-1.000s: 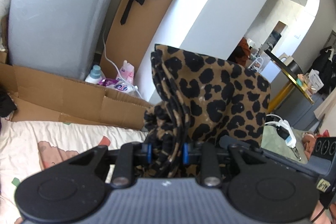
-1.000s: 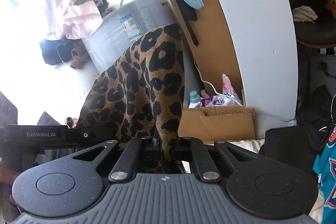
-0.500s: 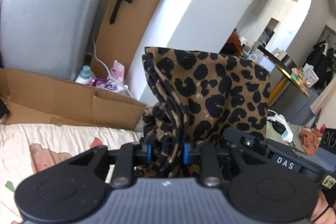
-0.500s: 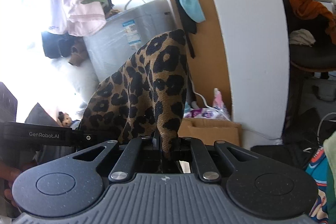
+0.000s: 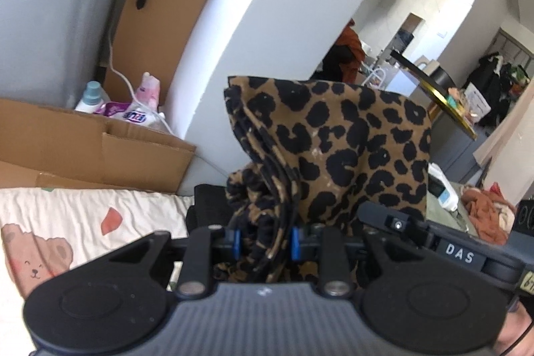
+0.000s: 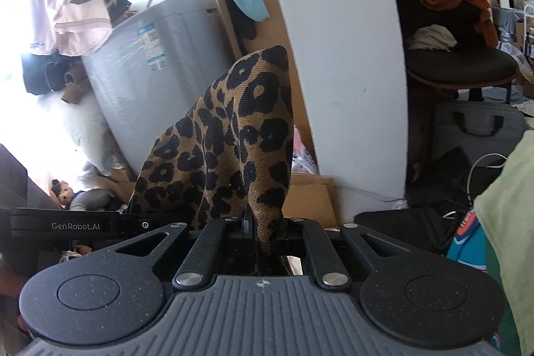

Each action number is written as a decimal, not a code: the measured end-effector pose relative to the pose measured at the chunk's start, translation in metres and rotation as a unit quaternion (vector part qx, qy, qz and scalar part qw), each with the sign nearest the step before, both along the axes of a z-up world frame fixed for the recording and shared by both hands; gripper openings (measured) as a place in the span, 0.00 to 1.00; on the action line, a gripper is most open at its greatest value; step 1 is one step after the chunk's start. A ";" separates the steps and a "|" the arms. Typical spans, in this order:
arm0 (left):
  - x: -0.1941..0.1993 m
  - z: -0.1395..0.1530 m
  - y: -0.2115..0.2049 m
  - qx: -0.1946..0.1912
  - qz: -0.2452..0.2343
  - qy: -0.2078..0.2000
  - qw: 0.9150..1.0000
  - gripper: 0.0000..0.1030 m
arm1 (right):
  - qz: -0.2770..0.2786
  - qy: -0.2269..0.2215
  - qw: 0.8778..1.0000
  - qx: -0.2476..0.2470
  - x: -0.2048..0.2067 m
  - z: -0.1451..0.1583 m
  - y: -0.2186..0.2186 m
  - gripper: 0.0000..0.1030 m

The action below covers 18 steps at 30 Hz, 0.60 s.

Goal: Fold clothes
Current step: 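Carry the held trousers bundle with both grippers toward the black clothes pile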

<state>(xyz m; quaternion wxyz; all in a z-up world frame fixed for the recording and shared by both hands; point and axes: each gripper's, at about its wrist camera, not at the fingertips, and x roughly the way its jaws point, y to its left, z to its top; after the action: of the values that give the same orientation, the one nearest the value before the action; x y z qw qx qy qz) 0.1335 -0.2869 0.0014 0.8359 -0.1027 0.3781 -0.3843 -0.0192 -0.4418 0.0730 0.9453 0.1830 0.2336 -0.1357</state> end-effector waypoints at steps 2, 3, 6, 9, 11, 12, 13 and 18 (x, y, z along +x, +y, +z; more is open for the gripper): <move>0.000 -0.005 -0.007 0.000 -0.005 0.002 1.000 0.27 | -0.007 0.003 1.000 0.001 -0.002 -0.007 -0.007 0.05; 0.001 -0.008 -0.010 0.000 -0.007 0.004 1.000 0.27 | -0.009 0.003 1.000 0.002 -0.003 -0.010 -0.011 0.05; 0.004 -0.020 -0.020 -0.001 -0.013 0.009 1.000 0.27 | -0.018 0.006 1.000 0.009 -0.003 -0.022 -0.022 0.05; 0.011 -0.034 -0.029 -0.002 -0.016 0.018 1.000 0.27 | -0.027 0.009 0.999 0.017 0.000 -0.037 -0.035 0.05; 0.017 -0.046 -0.036 -0.003 -0.016 0.028 0.999 0.27 | -0.032 0.015 0.999 0.021 0.004 -0.048 -0.044 0.05; 0.020 -0.053 -0.039 -0.004 -0.016 0.035 0.999 0.27 | -0.035 0.017 0.999 0.023 0.006 -0.054 -0.048 0.05; 0.023 -0.059 -0.043 -0.004 -0.016 0.038 0.999 0.27 | -0.038 0.020 0.999 0.023 0.009 -0.060 -0.052 0.05; 0.037 -0.076 -0.064 -0.006 -0.014 0.049 0.999 0.27 | -0.054 0.026 0.998 0.015 0.019 -0.089 -0.070 0.05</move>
<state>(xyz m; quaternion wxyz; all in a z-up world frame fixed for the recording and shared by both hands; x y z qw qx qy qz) 0.1706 -0.3507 -0.0751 0.8106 -0.1213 0.4173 -0.3925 -0.0005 -0.5122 -0.0159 0.9272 0.2056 0.2502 -0.1882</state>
